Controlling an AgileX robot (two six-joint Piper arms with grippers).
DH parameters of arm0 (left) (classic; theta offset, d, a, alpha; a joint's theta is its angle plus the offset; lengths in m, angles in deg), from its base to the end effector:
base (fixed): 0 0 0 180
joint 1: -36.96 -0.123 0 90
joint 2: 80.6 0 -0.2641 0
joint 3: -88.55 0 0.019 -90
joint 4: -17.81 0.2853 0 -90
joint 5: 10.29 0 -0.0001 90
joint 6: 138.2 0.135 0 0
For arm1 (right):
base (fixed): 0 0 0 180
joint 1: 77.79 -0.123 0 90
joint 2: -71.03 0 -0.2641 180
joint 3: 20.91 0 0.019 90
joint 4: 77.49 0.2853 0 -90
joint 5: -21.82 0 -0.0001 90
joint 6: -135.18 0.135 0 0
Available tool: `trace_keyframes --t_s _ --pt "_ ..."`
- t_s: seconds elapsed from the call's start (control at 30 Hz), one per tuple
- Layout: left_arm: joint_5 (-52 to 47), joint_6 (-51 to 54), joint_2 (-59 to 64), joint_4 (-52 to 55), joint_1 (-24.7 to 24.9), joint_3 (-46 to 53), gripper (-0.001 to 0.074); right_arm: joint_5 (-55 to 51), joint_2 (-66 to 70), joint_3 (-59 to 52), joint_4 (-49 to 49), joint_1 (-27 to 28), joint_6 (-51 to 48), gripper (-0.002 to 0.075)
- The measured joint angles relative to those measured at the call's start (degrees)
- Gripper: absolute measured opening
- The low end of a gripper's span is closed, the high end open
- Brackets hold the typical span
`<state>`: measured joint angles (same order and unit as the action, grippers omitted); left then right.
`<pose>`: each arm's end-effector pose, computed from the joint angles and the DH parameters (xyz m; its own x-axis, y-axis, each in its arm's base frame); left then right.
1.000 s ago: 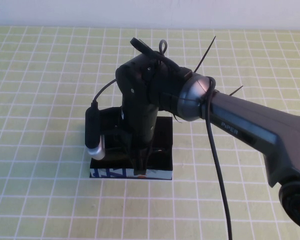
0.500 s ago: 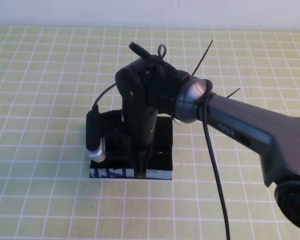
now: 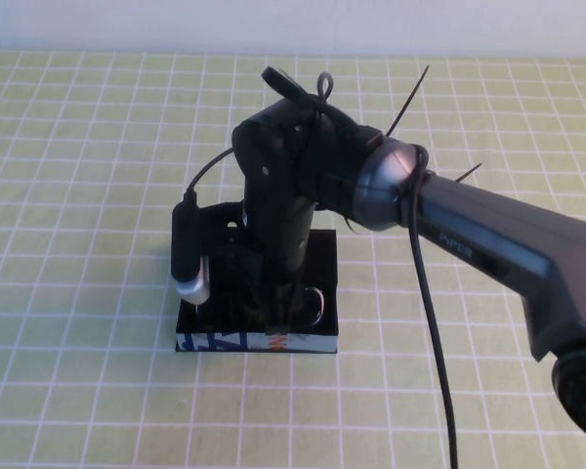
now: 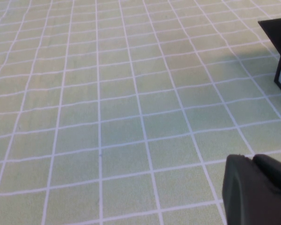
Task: Return glasses to glasses case
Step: Place the glasses in the glasses case
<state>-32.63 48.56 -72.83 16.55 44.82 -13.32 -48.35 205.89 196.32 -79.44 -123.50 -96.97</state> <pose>0.1482 -0.0216 0.1557 -0.2944 0.1391 -0.9455 0.1741 0.9806 0.0900 0.3523 0.3549 0.1593 0.1537 -0.9827 -0.1029 -0.9733 -0.1326 -0.1874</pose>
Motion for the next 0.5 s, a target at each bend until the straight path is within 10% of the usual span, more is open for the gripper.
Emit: trace_keyframes --t_s 0.5 --pt "0.0 0.0 0.0 0.0 0.0 0.0 -0.0004 -0.1 -5.3 -0.1 -1.3 0.8 11.1 0.0317"
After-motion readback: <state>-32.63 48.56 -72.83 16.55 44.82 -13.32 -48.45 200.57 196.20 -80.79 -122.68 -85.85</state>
